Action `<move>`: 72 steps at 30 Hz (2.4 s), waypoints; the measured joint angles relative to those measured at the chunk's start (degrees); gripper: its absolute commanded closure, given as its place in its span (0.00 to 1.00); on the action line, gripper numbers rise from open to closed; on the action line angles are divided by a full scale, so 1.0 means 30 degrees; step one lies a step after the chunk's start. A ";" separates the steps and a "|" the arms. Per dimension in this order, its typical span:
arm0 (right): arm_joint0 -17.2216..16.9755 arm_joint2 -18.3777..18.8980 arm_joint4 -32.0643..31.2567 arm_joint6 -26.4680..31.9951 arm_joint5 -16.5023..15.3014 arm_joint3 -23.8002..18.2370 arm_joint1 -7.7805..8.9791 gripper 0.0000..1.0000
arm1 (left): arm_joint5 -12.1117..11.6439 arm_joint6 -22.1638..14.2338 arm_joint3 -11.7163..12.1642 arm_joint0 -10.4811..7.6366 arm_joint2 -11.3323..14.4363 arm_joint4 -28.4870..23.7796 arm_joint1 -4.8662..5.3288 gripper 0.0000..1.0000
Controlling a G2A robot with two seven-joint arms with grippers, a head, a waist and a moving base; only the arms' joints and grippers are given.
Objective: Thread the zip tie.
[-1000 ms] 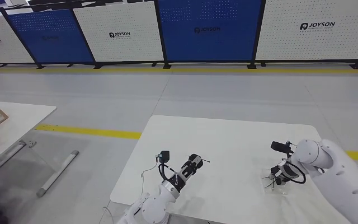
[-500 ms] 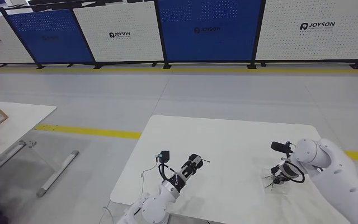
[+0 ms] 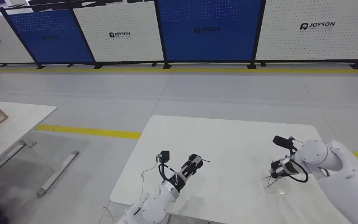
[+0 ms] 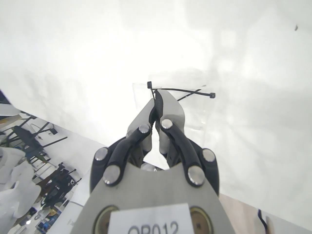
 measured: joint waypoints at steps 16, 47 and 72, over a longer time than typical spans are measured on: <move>-0.2988 0.3247 0.0355 -0.0148 -0.0044 -0.3524 0.1104 1.00 | 0.0000 0.0000 0.0000 0.0000 0.0000 0.0000 0.0000 1.00; -0.8234 0.6562 0.1615 -0.7010 0.0000 -0.8609 0.1401 1.00 | 0.0000 0.0000 0.0000 0.0000 0.0000 0.0000 0.0000 1.00; -0.8234 0.6563 0.1615 -0.7011 0.0000 -0.8609 0.1401 1.00 | -0.0814 0.1140 0.1566 0.0056 0.0993 0.2137 -0.0124 1.00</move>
